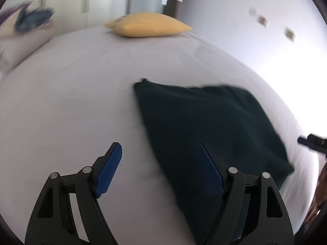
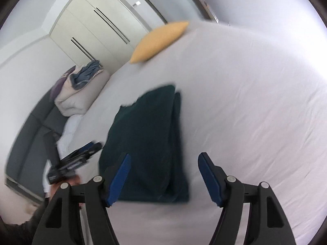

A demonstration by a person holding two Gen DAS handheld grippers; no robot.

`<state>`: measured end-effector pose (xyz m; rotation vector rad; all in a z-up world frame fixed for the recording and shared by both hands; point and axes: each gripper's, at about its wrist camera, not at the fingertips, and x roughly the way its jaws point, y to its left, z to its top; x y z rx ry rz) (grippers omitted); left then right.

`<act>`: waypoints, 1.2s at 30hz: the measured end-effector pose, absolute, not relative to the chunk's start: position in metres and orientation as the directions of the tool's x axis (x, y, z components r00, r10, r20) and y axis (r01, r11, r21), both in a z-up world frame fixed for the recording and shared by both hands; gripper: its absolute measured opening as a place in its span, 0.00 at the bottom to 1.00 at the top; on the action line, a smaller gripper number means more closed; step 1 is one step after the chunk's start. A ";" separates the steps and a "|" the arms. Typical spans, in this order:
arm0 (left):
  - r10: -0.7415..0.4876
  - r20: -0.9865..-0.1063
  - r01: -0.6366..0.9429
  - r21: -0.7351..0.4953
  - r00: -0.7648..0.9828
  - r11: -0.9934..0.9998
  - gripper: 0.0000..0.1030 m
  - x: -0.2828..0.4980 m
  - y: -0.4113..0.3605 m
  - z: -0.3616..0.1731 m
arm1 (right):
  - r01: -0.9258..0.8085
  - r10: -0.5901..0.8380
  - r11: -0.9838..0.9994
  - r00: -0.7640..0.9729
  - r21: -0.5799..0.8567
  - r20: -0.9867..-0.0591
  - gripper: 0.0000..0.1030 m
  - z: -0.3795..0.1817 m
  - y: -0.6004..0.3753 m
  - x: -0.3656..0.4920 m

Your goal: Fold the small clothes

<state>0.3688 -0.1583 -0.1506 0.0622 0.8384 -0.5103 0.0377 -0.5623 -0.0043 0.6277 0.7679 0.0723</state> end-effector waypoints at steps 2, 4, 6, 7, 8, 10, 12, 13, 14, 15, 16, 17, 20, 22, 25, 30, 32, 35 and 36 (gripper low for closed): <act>-0.455 -0.744 0.450 -0.232 0.489 0.862 0.79 0.381 -0.153 -0.157 | 0.160 0.297 0.810 0.718 0.564 -0.629 0.70 -0.001 -0.567 0.052; -0.558 -0.756 0.404 -0.418 0.343 0.814 0.81 0.403 -0.151 -0.176 | 0.137 0.355 0.786 0.700 0.603 -0.620 0.70 -0.007 -0.566 0.072; -0.569 -0.770 0.333 -0.477 0.287 0.813 0.81 0.409 -0.148 -0.191 | 0.145 0.401 0.764 0.657 0.629 -0.639 0.71 -0.022 -0.565 0.098; -0.593 -0.757 0.317 -0.511 0.275 0.799 0.81 0.407 -0.146 -0.196 | 0.158 0.409 0.762 0.635 0.628 -0.656 0.71 -0.028 -0.559 0.109; -0.604 -0.749 0.313 -0.524 0.272 0.792 0.82 0.406 -0.146 -0.197 | 0.163 0.420 0.764 0.608 0.624 -0.674 0.71 -0.035 -0.559 0.119; -0.629 -0.737 0.310 -0.555 0.248 0.772 0.88 0.407 -0.150 -0.200 | 0.192 0.389 0.778 0.601 0.599 -0.698 0.71 -0.043 -0.564 0.129; -0.649 -0.731 0.317 -0.576 0.212 0.753 0.89 0.410 -0.159 -0.201 | 0.206 0.419 0.756 0.577 0.621 -0.701 0.71 -0.055 -0.564 0.135; -0.647 -0.737 0.332 -0.571 0.197 0.751 0.89 0.410 -0.167 -0.201 | 0.217 0.425 0.751 0.563 0.624 -0.708 0.71 -0.060 -0.562 0.137; -0.636 -0.747 0.347 -0.555 0.192 0.756 0.89 0.412 -0.176 -0.201 | 0.221 0.429 0.749 0.556 0.624 -0.712 0.71 -0.065 -0.562 0.140; -0.615 -0.766 0.366 -0.526 0.188 0.767 0.88 0.411 -0.184 -0.201 | 0.214 0.431 0.750 0.560 0.626 -0.708 0.71 -0.064 -0.562 0.142; -0.579 -0.792 0.393 -0.479 0.193 0.785 0.84 0.409 -0.189 -0.203 | 0.209 0.437 0.749 0.557 0.629 -0.706 0.70 -0.064 -0.561 0.145; -0.572 -0.797 0.404 -0.466 0.194 0.787 0.78 0.409 -0.193 -0.201 | 0.216 0.431 0.755 0.548 0.619 -0.717 0.61 -0.064 -0.558 0.150; -0.559 -0.811 0.395 -0.463 0.173 0.793 0.65 0.412 -0.199 -0.199 | 0.218 0.420 0.786 0.499 0.578 -0.758 0.38 -0.066 -0.545 0.159; -0.539 -0.824 0.407 -0.438 0.175 0.802 0.55 0.412 -0.203 -0.195 | 0.212 0.358 0.839 0.481 0.502 -0.801 0.32 -0.059 -0.533 0.161; -0.498 -0.841 0.439 -0.373 0.212 0.817 0.38 0.401 -0.209 -0.182 | 0.185 0.199 0.932 0.459 0.313 -0.866 0.27 -0.043 -0.501 0.166; -0.459 -0.844 0.472 -0.297 0.277 0.830 0.31 0.372 -0.200 -0.153 | 0.117 0.002 0.991 0.488 0.068 -0.873 0.23 -0.005 -0.445 0.154; -0.447 -0.837 0.475 -0.268 0.315 0.838 0.31 0.358 -0.188 -0.138 | 0.087 -0.003 0.995 0.520 0.049 -0.854 0.22 0.016 -0.424 0.142; -0.438 -0.818 0.463 -0.245 0.372 0.852 0.30 0.338 -0.158 -0.109 | 0.037 -0.006 0.999 0.555 0.017 -0.832 0.22 0.037 -0.389 0.122; -0.428 -0.816 0.458 -0.232 0.389 0.858 0.30 0.331 -0.148 -0.101 | 0.013 0.005 1.000 0.567 0.015 -0.824 0.22 0.045 -0.374 0.113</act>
